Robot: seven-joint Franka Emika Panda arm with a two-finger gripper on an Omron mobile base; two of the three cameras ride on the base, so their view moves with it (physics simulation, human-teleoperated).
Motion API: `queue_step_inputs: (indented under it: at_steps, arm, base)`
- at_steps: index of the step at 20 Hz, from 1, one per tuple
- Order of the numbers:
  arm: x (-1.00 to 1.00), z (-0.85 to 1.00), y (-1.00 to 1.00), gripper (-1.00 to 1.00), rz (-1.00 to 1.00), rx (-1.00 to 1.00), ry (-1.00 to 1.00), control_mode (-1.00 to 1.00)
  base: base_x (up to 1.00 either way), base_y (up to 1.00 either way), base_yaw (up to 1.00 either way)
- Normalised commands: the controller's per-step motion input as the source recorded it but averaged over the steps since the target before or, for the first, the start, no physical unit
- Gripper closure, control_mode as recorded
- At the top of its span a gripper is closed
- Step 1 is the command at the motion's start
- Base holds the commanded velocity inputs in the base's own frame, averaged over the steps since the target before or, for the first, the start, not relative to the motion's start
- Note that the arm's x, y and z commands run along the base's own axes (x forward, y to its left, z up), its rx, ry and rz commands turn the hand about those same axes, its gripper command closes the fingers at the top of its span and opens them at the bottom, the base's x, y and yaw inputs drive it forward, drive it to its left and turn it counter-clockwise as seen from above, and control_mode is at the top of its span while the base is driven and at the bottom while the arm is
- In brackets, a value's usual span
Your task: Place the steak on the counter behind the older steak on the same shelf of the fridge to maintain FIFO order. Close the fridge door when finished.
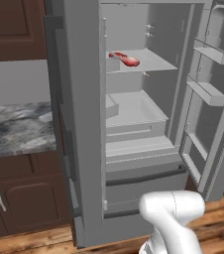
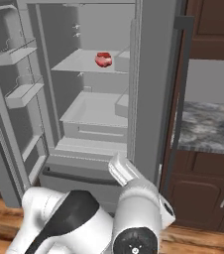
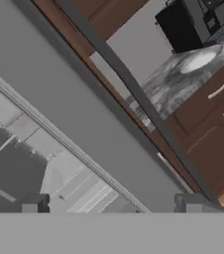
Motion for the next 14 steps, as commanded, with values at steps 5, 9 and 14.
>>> queue_step_inputs:
  at_steps: [5,9,14]
  arm:
    - [0.46,-0.51,-0.63,-1.00,0.05,0.25,-0.15,-1.00]
    - [0.51,-0.48,-0.49,-1.00,0.10,0.21,-0.07,-1.00]
    - [0.50,-0.47,-0.52,-1.00,0.15,0.23,-0.06,-1.00]
  base:
    - [0.00,0.00,0.00]
    - [0.00,0.00,0.00]
    - [0.00,0.00,0.00]
